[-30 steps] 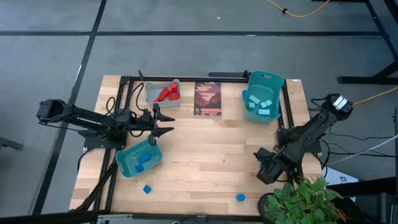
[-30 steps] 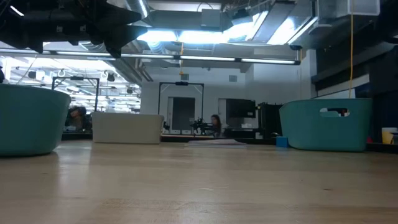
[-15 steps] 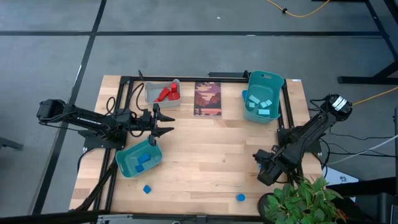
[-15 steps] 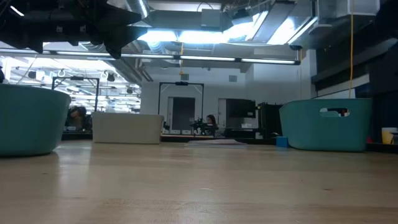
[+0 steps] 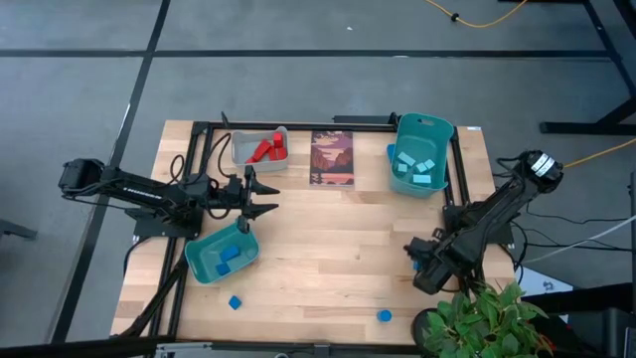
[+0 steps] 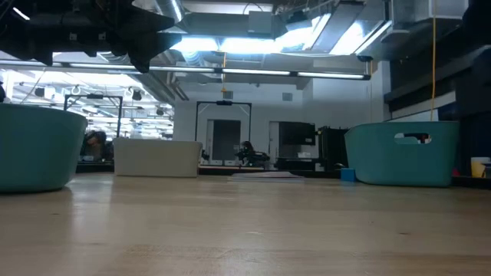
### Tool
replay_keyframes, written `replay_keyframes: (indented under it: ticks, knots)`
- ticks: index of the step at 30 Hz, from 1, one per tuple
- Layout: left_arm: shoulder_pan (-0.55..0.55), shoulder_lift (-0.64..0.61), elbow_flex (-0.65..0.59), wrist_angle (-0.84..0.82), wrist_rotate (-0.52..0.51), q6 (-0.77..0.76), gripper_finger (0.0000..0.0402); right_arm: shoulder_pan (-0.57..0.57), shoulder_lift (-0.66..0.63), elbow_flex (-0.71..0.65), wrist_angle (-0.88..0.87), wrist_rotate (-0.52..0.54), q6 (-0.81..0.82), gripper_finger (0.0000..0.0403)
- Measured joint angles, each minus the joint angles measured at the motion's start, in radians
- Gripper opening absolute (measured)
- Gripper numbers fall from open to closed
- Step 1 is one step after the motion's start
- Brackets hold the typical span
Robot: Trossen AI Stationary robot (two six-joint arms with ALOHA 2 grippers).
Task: Sort & place blocks by color
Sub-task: Put the blue block into the left green bin
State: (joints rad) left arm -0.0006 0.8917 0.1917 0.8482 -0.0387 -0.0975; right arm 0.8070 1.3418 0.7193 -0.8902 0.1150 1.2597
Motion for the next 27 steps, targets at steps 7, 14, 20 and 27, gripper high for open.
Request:
replay_keyframes:
  ticks: [7, 14, 20, 27]
  knots:
    - [0.000, 0.000, 0.000, -0.003, 0.000, -0.004, 0.0179, 0.001, -0.001, -0.062, 0.117, -0.002, -0.114, 0.0171]
    - [0.000, 0.000, 0.000, -0.003, 0.000, -0.004, 0.0179, 0.003, -0.001, -0.128, 0.172, -0.051, -0.119, 0.0171]
    - [0.000, 0.000, 0.000, -0.003, 0.000, -0.005, 0.0179, 0.002, -0.013, -0.213, 0.264, -0.080, -0.077, 0.0171]
    - [0.000, 0.000, 0.000, -0.003, 0.000, -0.005, 0.0179, 0.003, -0.003, -0.190, 0.243, -0.061, -0.140, 0.0169]
